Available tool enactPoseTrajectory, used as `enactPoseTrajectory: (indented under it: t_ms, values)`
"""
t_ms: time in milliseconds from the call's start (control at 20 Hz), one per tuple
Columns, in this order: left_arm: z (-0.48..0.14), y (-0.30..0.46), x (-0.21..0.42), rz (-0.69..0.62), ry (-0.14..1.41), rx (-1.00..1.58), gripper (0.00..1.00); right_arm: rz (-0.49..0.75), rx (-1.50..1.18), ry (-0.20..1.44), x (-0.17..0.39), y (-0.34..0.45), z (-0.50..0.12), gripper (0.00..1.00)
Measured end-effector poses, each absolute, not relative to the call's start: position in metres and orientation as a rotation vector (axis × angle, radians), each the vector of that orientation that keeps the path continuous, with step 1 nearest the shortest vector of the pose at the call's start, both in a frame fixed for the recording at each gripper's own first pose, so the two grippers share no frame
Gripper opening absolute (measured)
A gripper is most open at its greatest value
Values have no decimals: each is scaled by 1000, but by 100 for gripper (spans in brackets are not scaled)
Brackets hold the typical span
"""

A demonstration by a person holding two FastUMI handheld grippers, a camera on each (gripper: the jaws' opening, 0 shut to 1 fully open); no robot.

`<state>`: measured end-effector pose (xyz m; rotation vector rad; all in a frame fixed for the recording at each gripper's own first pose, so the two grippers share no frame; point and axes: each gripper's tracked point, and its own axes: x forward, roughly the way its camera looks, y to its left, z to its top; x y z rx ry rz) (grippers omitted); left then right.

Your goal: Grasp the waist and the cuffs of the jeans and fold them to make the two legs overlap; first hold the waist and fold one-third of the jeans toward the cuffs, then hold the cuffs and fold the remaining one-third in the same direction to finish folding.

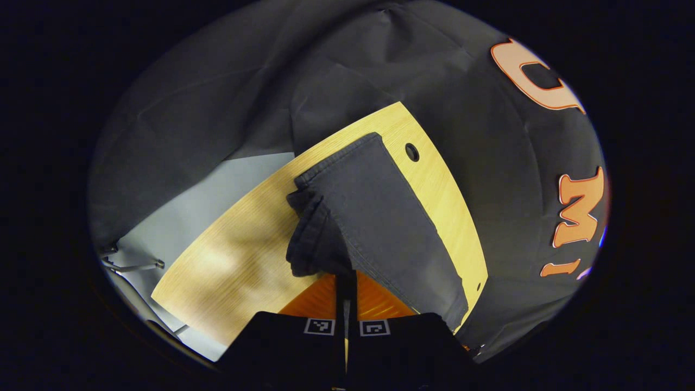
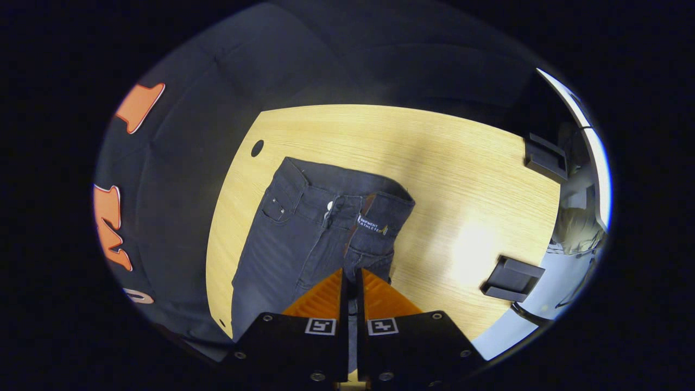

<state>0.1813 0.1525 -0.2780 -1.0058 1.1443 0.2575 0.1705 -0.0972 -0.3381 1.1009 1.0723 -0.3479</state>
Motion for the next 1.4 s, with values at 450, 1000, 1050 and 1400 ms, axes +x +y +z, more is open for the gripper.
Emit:
enactPoseTrajectory:
  t_ms: [450, 1000, 1050, 1400]
  values:
    - [-255, 160, 238, 251, 1105, -985, 2, -248, 1144, 1005, 237, -82, -303, 7]
    - [-297, 177, 304, 401, 1185, -954, 2, -206, 1143, 1011, 330, -79, -305, 7]
    - [-299, 177, 309, 414, 1195, -950, 2, -205, 1142, 1017, 343, -75, -309, 7]
    - [-331, 176, 337, 476, 1254, -909, 2, -202, 1121, 1084, 387, -53, -342, 7]
